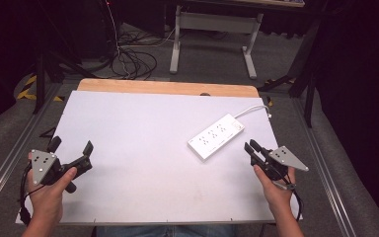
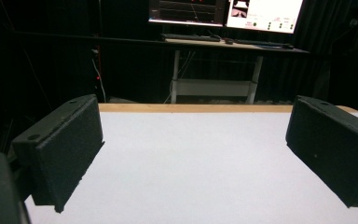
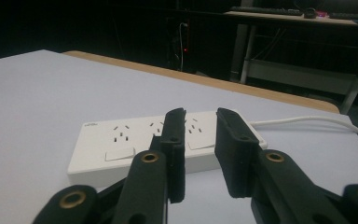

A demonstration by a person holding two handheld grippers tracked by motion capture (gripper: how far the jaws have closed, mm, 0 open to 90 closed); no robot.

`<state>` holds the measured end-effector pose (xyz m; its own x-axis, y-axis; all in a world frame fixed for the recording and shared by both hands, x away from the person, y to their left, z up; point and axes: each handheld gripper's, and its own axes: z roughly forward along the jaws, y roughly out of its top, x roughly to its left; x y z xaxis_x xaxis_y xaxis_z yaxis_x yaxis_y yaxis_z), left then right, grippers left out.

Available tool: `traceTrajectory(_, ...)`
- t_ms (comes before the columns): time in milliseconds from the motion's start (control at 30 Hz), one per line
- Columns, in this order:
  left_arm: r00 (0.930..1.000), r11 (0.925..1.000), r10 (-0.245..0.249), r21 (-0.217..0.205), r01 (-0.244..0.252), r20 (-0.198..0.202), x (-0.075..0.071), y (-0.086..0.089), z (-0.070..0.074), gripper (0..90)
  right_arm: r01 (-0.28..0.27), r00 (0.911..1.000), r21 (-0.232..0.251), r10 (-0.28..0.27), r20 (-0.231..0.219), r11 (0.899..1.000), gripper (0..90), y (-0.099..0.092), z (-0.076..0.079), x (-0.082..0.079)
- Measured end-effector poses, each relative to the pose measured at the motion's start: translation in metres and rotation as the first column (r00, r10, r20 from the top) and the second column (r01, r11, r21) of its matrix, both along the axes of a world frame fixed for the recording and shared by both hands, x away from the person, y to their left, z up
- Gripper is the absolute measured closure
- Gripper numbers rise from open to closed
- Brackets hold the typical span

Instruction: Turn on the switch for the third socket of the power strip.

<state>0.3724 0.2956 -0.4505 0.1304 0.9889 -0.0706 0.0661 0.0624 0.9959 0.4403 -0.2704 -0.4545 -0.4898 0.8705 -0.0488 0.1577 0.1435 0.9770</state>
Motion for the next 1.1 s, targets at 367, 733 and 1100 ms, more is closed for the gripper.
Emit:
traceTrajectory(367,1.0,1.0,0.0,-0.001,0.0,0.0,0.0,0.0,0.0,4.1,-0.039,0.9985,-0.014,0.038,-0.038,0.999,88.9,0.002,0.006,-0.001)
traceTrajectory(733,1.0,1.0,0.0,0.002,0.0,-0.002,0.0,0.0,0.0,4.2,-0.055,0.9946,-0.011,0.054,-0.089,0.998,90.0,0.005,0.017,0.003)
traceTrajectory(1100,1.0,1.0,0.0,0.005,0.0,-0.003,0.0,0.0,0.0,4.3,-0.076,0.9918,-0.055,0.07,-0.107,0.996,90.0,0.022,0.029,0.012)
